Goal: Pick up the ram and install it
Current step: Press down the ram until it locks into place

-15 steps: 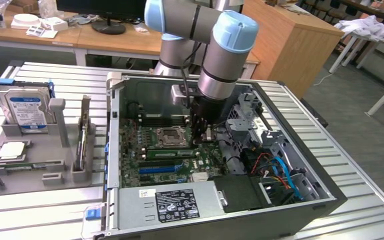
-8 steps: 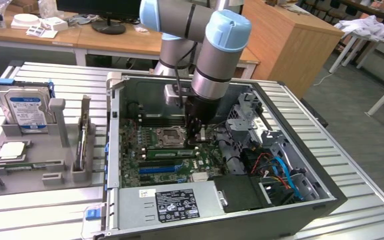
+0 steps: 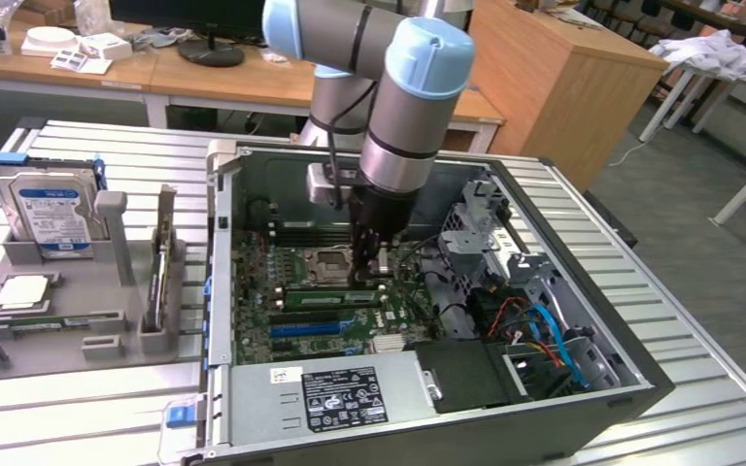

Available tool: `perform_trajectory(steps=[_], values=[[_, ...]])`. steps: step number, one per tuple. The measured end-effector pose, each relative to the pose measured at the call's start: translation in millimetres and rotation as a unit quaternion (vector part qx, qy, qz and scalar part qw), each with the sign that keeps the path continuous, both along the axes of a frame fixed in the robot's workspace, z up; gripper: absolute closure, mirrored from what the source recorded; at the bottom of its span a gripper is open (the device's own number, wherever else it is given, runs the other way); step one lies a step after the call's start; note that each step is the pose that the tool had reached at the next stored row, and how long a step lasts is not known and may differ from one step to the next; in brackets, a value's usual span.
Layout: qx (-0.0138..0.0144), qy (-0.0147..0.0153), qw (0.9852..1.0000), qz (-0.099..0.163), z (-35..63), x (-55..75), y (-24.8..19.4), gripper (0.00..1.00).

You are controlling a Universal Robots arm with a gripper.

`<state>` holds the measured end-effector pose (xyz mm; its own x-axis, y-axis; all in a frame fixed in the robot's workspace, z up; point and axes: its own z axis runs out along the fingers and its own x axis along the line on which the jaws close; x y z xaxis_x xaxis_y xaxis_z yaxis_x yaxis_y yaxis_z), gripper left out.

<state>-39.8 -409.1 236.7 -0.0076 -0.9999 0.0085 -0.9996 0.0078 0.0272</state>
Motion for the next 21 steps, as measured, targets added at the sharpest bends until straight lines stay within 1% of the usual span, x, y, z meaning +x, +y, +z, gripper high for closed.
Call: perform_trajectory(steps=[21], values=[[0.0000,-0.0005,1.0000,0.000,0.0,-32.6,0.4,0.89]])
